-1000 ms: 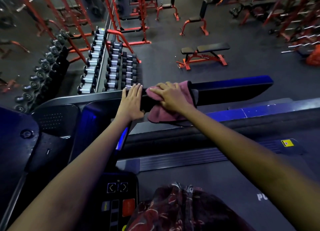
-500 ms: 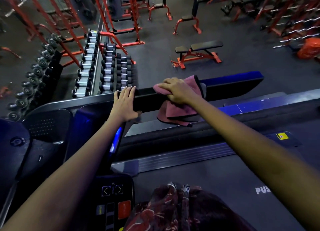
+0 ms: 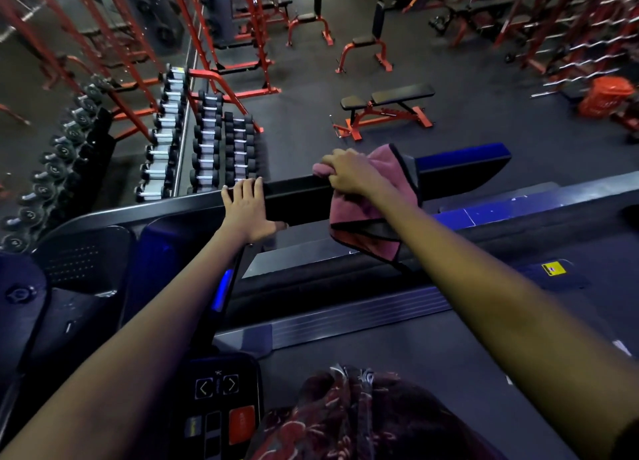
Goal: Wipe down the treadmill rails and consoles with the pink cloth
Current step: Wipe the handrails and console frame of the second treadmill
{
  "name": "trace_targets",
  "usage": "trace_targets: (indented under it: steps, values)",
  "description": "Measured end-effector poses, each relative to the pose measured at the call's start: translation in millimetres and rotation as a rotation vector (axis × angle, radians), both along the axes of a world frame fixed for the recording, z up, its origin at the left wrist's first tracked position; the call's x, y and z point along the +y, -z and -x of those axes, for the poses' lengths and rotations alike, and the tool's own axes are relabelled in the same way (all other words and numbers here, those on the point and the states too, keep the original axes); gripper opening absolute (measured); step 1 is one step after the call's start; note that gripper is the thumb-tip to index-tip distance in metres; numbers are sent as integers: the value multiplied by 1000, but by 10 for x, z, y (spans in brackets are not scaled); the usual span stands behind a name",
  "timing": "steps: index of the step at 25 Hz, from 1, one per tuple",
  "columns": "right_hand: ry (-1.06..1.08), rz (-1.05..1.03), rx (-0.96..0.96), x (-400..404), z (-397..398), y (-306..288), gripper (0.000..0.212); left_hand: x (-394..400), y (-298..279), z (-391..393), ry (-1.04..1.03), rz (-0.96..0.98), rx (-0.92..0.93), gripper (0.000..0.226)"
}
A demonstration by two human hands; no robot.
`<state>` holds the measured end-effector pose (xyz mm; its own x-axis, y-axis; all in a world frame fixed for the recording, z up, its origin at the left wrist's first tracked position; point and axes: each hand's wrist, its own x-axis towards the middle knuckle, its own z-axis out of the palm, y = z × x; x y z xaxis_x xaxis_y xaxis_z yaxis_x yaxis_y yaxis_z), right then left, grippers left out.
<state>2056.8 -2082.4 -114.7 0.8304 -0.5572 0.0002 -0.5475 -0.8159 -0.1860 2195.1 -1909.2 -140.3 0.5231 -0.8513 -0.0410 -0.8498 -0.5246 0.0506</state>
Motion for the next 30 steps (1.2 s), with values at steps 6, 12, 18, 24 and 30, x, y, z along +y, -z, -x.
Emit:
trace_targets:
  steps: [6,12,18,24,30]
  values:
    - [-51,-69,-90,-454,767,24,38,-156,-108,59,-77,-125,3,92]
    - [266,82,-66,-218,469,60,33,-652,-69,472,195,49,114,81]
    - [220,-10,-187,-701,1253,188,40,-717,54,647,198,45,-46,93]
    - [346,4,-192,-455,919,140,41,-829,-2,787,128,-7,-123,100]
    - [159,-70,-246,-647,1231,176,41,-876,-42,814,156,-78,-217,102]
